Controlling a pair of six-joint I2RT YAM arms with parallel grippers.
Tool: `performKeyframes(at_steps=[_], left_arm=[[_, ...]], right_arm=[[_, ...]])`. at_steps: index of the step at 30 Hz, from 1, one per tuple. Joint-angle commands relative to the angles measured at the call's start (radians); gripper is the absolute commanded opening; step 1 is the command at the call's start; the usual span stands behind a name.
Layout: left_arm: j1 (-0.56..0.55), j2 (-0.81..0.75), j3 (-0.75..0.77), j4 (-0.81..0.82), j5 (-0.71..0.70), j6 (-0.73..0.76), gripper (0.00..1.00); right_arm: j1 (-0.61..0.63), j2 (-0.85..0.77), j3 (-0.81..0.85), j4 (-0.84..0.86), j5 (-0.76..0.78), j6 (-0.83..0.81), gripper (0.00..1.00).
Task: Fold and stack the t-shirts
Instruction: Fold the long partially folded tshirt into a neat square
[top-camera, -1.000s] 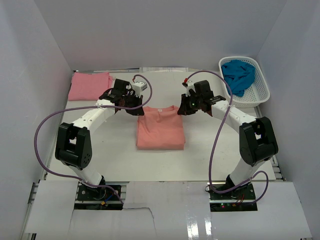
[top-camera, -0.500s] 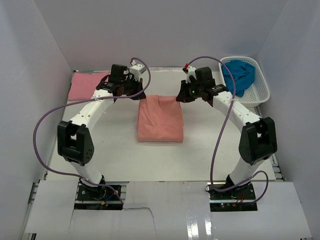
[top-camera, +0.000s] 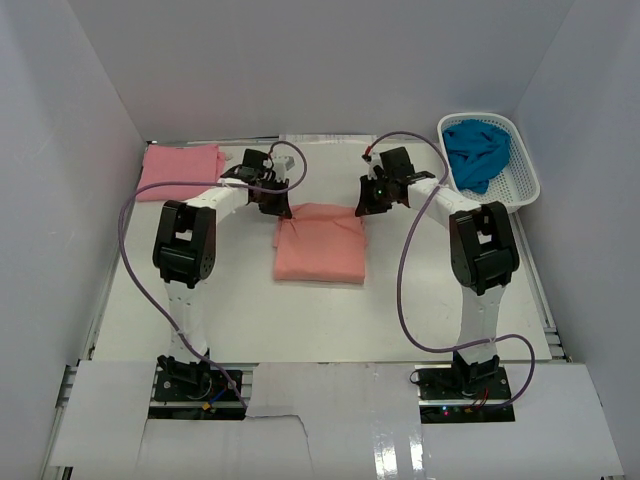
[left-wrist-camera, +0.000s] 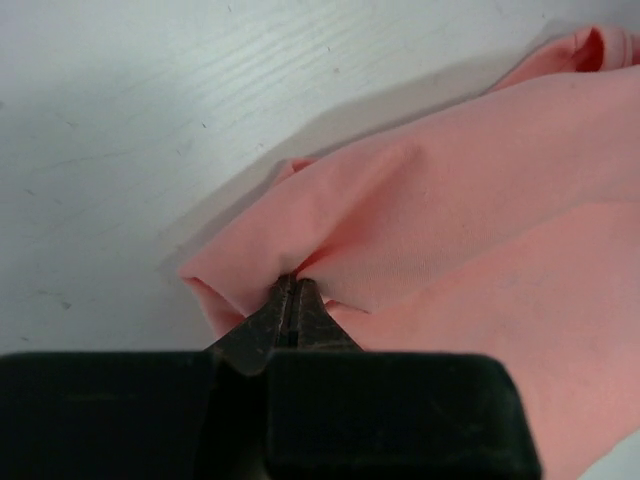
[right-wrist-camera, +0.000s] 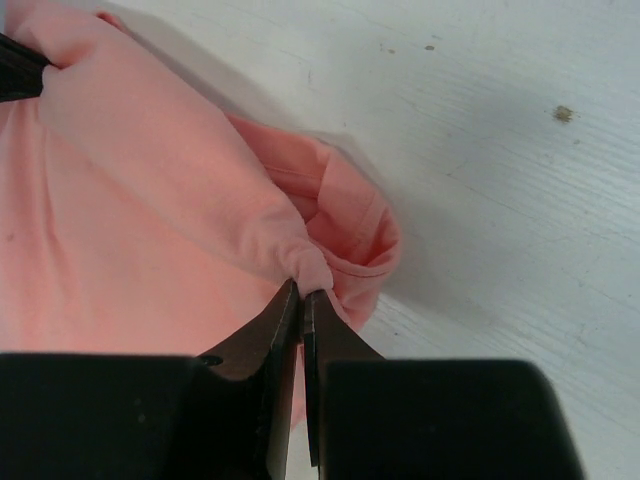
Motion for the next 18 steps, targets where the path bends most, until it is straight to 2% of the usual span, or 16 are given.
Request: performKeyframes(at_steps=[1, 6, 12, 14, 16, 17, 18], left_arm=[[0.02, -0.012, 0.054, 0.01, -0.047, -0.005, 0.0], [0.028, -0.009, 0.099, 0.024, -0.093, -0.013, 0.0], [0.028, -0.003, 0.163, 0.027, -0.115, -0.004, 0.0], [0.028, 0.001, 0.186, 0.038, -0.116, -0.01, 0.03], [0.028, -0.002, 0.194, 0.055, -0.138, -0.03, 0.1], [0.028, -0.008, 0.194, 0.076, -0.145, -0.036, 0.14], [0.028, -0.027, 0.189, 0.093, -0.157, -0.05, 0.28]], right_arm=[[-0.013, -0.013, 0.051, 0.029, 0.033, 0.003, 0.08], [-0.028, -0.019, 0.01, 0.124, 0.042, 0.011, 0.08], [-0.04, 0.019, 0.053, 0.124, 0.056, 0.009, 0.11], [-0.04, 0.025, 0.05, 0.146, 0.072, 0.016, 0.2], [-0.04, 0.034, 0.065, 0.147, 0.102, 0.022, 0.41], [-0.039, 0.034, 0.068, 0.147, 0.108, 0.022, 0.46], [-0.04, 0.025, 0.067, 0.147, 0.123, 0.023, 0.54]])
